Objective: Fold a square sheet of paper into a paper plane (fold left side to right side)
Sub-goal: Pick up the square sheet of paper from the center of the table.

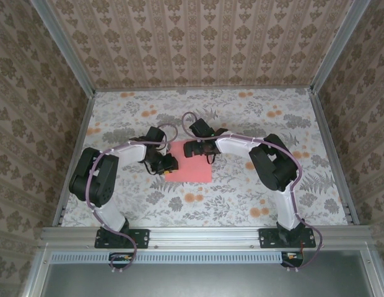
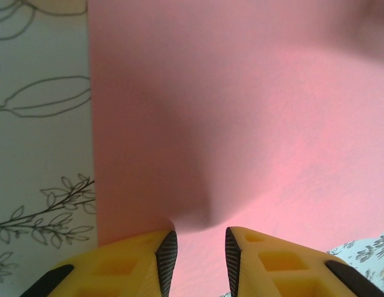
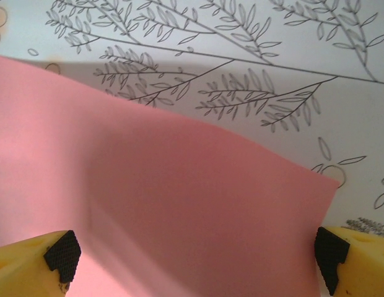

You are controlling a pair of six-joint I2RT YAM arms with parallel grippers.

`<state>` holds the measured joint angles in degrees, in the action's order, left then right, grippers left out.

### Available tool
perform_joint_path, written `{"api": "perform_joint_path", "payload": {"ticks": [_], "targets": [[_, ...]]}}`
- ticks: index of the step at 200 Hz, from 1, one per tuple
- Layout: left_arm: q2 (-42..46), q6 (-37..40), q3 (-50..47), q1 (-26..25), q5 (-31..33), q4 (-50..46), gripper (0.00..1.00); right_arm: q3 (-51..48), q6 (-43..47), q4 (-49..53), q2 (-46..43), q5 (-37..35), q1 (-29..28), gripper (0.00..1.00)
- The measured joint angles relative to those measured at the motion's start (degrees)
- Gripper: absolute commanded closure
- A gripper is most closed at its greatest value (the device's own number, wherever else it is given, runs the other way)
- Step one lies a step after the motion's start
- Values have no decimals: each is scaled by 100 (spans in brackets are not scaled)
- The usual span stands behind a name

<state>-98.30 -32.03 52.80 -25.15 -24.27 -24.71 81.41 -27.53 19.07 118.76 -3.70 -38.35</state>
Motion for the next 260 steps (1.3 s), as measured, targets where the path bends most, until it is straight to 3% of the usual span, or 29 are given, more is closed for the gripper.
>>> {"api": "perform_joint_path", "payload": {"ticks": [57,134,170,215,260], "targets": [[-33,-63,11,-188,-4,262,68,-9,-151,138,-55,437,-238,18],[-17,-103,-7,-177,-48,424,65,-50,-243,256,-166,1025,-212,52],[306,-31,-118,142,-37,437,53,-343,-227,105,-522,1416,-50,65],[1204,238,-118,634,-181,544,34,-1062,-149,-428,-1346,2243,459,66],[1991,284,-146,1176,-1108,1445,13,-1639,98,-925,-2575,3532,1270,67]]}}
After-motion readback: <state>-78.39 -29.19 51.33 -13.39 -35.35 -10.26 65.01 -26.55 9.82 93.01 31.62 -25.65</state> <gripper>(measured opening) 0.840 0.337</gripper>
